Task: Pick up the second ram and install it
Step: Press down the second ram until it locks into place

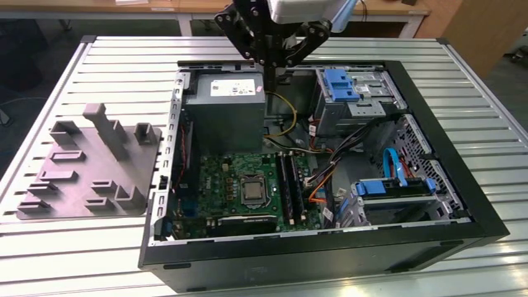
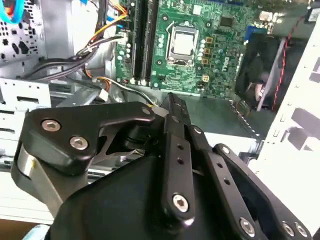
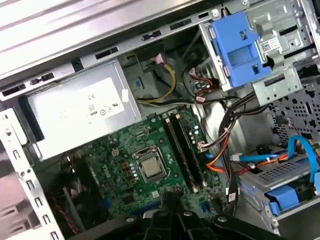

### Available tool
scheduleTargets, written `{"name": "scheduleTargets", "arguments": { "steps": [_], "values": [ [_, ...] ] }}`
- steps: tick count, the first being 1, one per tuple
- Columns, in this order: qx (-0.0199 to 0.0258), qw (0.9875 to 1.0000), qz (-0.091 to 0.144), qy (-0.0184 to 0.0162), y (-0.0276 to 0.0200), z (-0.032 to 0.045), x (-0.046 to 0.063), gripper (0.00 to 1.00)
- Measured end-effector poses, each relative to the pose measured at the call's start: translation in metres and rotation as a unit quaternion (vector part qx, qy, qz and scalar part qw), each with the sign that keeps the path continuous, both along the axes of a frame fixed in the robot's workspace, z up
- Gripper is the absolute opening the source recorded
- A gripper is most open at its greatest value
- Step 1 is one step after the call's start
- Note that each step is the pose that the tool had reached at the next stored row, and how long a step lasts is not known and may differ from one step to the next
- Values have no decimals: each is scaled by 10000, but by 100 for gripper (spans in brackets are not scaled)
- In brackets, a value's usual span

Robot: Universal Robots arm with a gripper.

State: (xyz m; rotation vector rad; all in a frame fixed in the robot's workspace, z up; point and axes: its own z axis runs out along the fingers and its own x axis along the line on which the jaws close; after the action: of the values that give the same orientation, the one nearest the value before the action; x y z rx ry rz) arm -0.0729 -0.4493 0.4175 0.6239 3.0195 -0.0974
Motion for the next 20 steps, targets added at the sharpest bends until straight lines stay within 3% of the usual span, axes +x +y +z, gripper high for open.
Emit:
{"name": "scheduleTargets", "arguments": {
  "steps": [20],
  "values": [
    [0, 10000, 29, 8, 0, -2, 59, 10]
  ]
}}
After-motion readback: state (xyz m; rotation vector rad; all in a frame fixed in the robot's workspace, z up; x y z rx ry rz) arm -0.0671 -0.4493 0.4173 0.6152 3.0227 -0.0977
